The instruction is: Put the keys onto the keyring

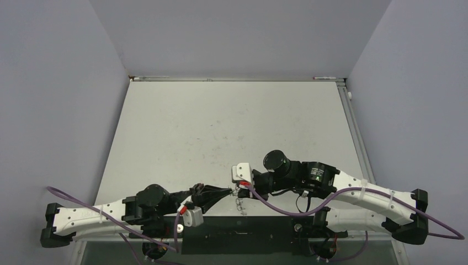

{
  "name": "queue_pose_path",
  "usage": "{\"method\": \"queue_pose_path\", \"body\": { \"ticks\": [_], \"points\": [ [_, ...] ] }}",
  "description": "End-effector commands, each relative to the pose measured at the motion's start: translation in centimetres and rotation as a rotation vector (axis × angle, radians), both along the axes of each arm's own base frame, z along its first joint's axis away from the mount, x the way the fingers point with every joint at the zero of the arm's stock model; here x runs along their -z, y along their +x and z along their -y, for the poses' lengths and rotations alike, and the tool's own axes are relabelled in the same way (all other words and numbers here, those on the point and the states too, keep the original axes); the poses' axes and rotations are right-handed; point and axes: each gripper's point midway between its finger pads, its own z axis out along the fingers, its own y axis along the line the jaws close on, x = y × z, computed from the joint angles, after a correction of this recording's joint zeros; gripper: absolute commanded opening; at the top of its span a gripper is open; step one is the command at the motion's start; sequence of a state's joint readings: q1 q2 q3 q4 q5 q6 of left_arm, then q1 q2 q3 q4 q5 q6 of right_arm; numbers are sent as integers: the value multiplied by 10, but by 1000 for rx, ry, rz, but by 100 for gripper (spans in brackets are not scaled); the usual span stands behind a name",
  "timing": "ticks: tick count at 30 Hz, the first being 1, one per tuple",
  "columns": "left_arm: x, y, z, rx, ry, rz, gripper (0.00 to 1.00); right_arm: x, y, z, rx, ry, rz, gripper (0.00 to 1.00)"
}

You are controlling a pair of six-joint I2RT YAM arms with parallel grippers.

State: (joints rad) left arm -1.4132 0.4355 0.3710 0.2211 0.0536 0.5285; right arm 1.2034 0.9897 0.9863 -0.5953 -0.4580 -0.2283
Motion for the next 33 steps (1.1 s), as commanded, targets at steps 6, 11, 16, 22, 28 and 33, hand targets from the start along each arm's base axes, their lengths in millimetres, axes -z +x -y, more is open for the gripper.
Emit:
{"method": "queue_pose_path", "body": {
  "ticks": [6, 11, 16, 22, 28, 33],
  "points": [
    [-16, -3, 2, 18, -28, 23, 0, -40, -7, -13, -77, 91, 35, 5],
    [-16, 1, 0, -5, -19, 29, 0, -42, -10, -12, -93, 87, 37, 5],
    [-16, 0, 1, 2, -19, 38, 0, -48, -12, -9, -94, 101, 38, 5],
    [-12, -4, 5, 28, -2, 39, 0, -44, -11, -11, -97, 84, 36, 5],
    [-7, -9, 8, 56, 22, 34, 0, -44, -10, -12, -96, 85, 44, 5],
    [-5, -13, 8, 78, 27, 31, 0, -44, -8, -13, -89, 84, 45, 5]
  ]
}}
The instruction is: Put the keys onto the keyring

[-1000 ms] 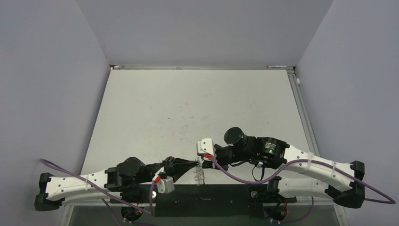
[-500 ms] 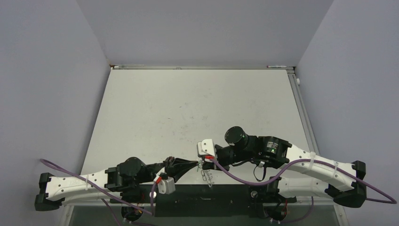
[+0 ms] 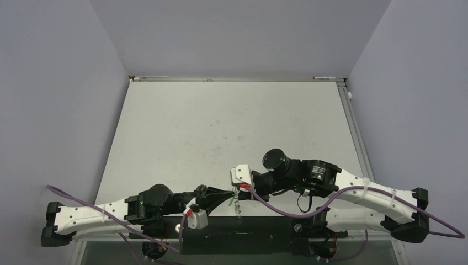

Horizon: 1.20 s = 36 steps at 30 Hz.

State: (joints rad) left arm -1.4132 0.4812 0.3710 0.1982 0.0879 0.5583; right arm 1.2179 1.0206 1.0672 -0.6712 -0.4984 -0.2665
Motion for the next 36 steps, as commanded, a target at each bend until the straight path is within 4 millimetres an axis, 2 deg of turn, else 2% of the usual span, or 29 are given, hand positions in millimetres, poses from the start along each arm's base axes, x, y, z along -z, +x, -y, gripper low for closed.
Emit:
{"method": "queue_pose_path", "body": {
  "ticks": [1, 11, 18, 24, 36],
  "points": [
    [-23, -11, 1, 57, -44, 5, 0, -30, 2, -12, -19, 96, 41, 5],
    [-11, -26, 4, 139, 30, -10, 0, -30, 5, -10, -3, 76, 45, 5],
    [-9, -14, 7, 76, 48, -9, 0, -27, 4, -8, 0, 44, 44, 5],
    [-16, 19, -8, -120, 1, 7, 0, -29, 10, 3, 51, 26, 68, 5],
    [-24, 29, -16, -182, -30, 36, 0, -39, 14, 19, 106, 20, 90, 5]
  ]
}}
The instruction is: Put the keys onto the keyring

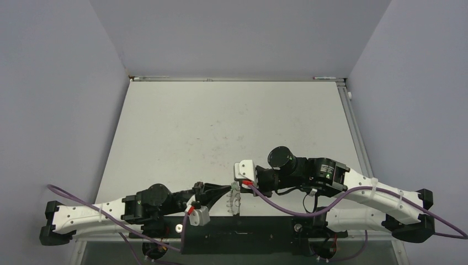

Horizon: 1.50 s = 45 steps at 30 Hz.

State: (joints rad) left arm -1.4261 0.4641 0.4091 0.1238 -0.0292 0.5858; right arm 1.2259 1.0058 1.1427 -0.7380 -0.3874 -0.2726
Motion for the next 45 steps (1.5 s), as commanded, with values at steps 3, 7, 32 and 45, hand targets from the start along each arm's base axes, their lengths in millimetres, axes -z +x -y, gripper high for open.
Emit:
{"method": "queue_pose_path", "body": {
  "ticks": [3, 7, 32, 45],
  "points": [
    [-21, 14, -6, -83, -67, 24, 0, -17, -1, 10, 20, 6, 13, 5],
    [-21, 18, -6, -109, -67, 12, 0, -13, 0, 10, 22, 0, 13, 5],
    [-11, -3, 6, 15, -63, 4, 42, -37, 13, -4, 84, 224, 85, 5],
    [-51, -4, -3, -1, -253, -312, 38, -49, 11, -4, 57, 389, 156, 5]
  ]
}}
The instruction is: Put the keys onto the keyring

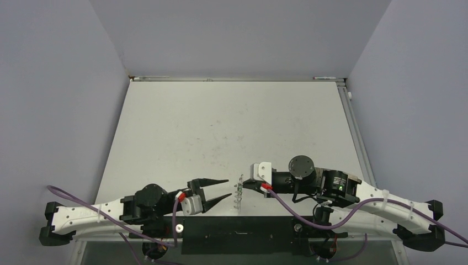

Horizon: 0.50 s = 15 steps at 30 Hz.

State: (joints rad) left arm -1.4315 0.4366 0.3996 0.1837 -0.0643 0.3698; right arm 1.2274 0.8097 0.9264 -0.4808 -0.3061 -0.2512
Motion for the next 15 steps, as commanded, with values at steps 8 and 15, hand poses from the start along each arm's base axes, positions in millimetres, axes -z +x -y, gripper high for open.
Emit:
{"method": "queue_pose_path", "body": {
  "ticks": [8, 15],
  "points": [
    [-48, -2, 12, 19, -176, -146, 35, -47, -9, -10, -65, 227, 83, 5],
    [-52, 4, 15, -11, -182, -150, 32, -44, -12, -12, -90, 221, 79, 5]
  ]
}}
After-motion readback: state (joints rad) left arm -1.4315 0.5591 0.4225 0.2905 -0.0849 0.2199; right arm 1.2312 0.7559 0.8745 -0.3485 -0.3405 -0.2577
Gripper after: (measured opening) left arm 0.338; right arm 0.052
